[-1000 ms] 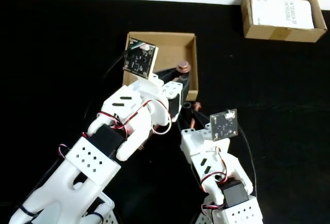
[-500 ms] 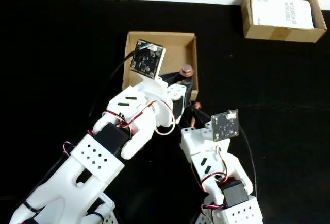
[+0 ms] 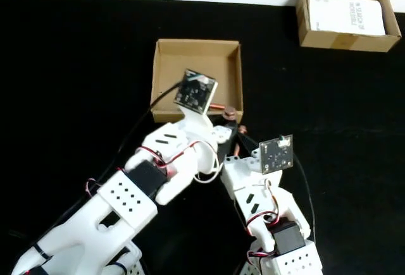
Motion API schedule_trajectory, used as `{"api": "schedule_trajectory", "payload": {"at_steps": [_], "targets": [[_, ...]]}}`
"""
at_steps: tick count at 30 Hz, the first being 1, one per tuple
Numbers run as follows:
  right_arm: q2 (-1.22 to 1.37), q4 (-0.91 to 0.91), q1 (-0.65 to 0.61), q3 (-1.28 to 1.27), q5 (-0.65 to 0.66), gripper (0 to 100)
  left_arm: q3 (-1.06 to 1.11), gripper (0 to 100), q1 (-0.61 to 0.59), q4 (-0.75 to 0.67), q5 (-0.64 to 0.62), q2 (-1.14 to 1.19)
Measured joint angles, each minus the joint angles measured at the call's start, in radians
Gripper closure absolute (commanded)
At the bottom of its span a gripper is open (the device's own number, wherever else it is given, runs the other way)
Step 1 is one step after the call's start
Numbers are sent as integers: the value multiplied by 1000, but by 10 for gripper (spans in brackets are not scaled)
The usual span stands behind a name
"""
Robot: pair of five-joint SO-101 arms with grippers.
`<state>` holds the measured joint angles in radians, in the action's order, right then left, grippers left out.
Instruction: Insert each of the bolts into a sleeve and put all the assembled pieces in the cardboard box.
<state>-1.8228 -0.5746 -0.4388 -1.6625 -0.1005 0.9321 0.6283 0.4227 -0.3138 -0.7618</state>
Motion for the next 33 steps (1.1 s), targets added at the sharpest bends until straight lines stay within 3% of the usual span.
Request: {"api": "schedule_trajectory", "payload": {"at_steps": [4,7,9,12,16,22,33], "targets": [[0,0,-2,0,0,991,-46,876,6,135,0,0],[2,0,3,0,0,991,-146,761,6,339,49,-2],[3,-2,2,0,0,991,-203,748,8,476,68,-3],[2,0,23,0,0,991,-273,748,5,621,77,-3],[2,55,149,3,2,991,-341,766,-28,746,80,-5],[58,91,279,141,43,991,-434,999,-132,961,81,-3],[660,89,330,684,-32,991,-463,992,-511,993,83,-3]]}}
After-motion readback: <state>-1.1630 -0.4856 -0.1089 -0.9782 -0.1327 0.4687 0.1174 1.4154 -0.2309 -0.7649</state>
